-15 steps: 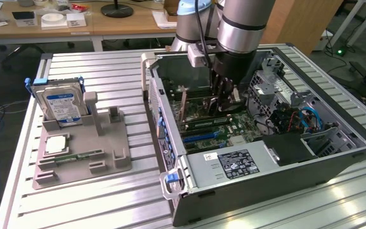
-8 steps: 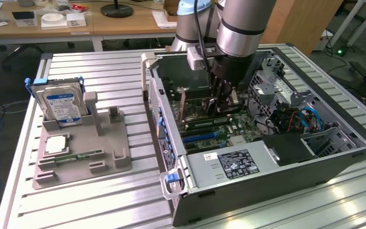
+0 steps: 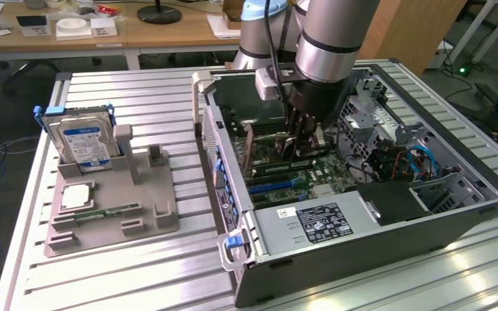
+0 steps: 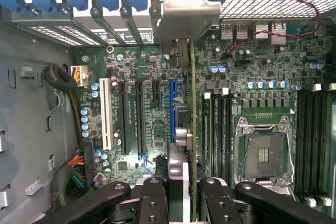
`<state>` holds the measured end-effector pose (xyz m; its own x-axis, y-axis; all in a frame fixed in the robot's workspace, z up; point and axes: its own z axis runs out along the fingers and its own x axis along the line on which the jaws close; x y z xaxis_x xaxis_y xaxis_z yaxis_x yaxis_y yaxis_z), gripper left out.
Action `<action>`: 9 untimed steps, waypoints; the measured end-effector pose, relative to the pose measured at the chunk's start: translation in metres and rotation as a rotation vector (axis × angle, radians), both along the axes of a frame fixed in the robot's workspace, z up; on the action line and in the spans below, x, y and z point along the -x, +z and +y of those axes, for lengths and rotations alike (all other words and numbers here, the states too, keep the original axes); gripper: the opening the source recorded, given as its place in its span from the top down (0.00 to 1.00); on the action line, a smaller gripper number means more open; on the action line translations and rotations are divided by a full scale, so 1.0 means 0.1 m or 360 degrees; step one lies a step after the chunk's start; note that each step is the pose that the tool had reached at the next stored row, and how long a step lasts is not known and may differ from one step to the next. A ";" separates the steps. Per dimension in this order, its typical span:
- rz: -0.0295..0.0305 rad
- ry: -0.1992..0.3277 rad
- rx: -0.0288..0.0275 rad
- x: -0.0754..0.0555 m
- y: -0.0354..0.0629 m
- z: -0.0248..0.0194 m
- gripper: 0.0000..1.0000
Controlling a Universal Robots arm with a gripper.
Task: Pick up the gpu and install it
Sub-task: 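Insert the gpu into the slot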
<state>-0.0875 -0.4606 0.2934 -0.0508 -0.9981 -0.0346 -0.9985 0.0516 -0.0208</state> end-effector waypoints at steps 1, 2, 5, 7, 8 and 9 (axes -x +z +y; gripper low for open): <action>0.00000 0.0000 0.00000 0.00 -0.007 -0.001 0.72; 0.00001 0.0000 0.00001 0.00 -0.014 -0.001 0.72; 0.00001 0.0000 0.00001 0.00 -0.037 -0.001 0.72; -0.00001 0.0001 0.00000 0.00 -0.051 -0.001 0.72; 0.00001 0.0000 0.00002 0.00 -0.059 -0.001 0.72; 0.00000 0.0000 0.00001 0.00 -0.071 -0.001 0.72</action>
